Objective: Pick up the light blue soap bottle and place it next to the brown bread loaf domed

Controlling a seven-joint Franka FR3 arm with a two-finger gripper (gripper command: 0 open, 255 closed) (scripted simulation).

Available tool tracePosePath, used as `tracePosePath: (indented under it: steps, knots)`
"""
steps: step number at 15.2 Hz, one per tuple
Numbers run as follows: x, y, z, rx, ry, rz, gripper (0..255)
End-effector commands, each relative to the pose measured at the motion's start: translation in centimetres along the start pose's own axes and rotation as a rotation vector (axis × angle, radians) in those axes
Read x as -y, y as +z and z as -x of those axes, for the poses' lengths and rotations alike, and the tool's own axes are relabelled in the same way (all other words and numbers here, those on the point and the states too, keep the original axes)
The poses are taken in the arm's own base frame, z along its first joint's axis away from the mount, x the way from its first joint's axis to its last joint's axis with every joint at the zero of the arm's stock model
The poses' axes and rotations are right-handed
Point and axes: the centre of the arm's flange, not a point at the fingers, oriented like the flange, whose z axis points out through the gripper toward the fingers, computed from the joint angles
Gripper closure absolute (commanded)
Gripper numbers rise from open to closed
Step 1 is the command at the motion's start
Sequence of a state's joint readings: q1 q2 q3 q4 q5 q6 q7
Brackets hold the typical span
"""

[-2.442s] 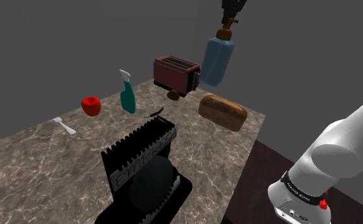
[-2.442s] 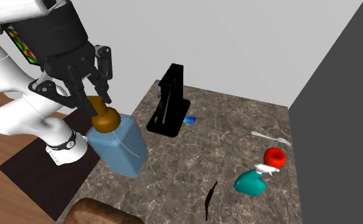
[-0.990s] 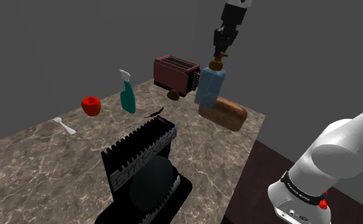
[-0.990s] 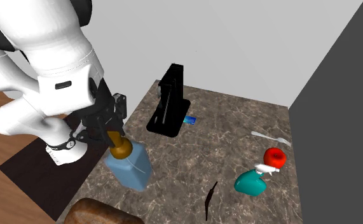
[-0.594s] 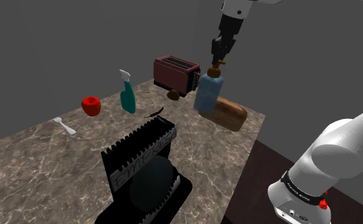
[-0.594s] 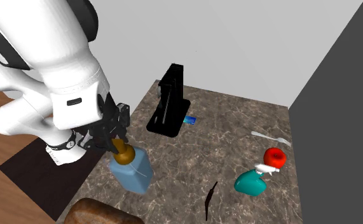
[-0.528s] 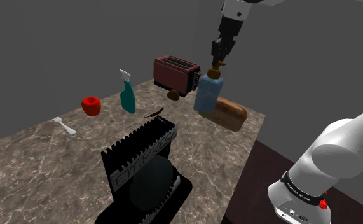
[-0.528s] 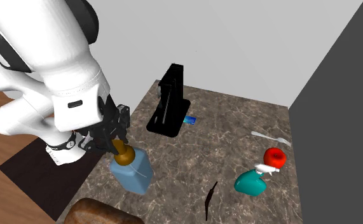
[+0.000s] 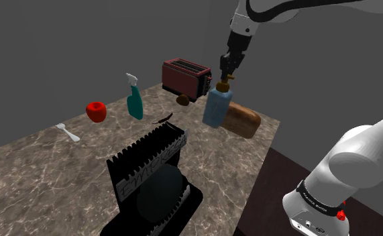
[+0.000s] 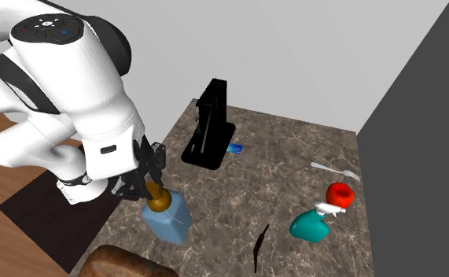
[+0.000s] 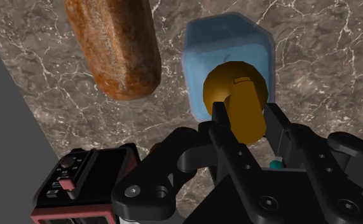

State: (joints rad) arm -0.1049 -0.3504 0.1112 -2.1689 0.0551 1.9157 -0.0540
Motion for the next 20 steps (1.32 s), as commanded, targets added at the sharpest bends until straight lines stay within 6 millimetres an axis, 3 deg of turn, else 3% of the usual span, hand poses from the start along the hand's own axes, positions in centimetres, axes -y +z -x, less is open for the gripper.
tracePosePath:
  steps: [1,16,20]
  knots:
    - [-0.2,1.0,0.1,-0.001,0.0,0.0,255]
    - [-0.2,8.9,0.9,-0.001,0.0,0.0,255]
    - [-0.2,8.9,0.9,-0.001,0.0,0.0,255]
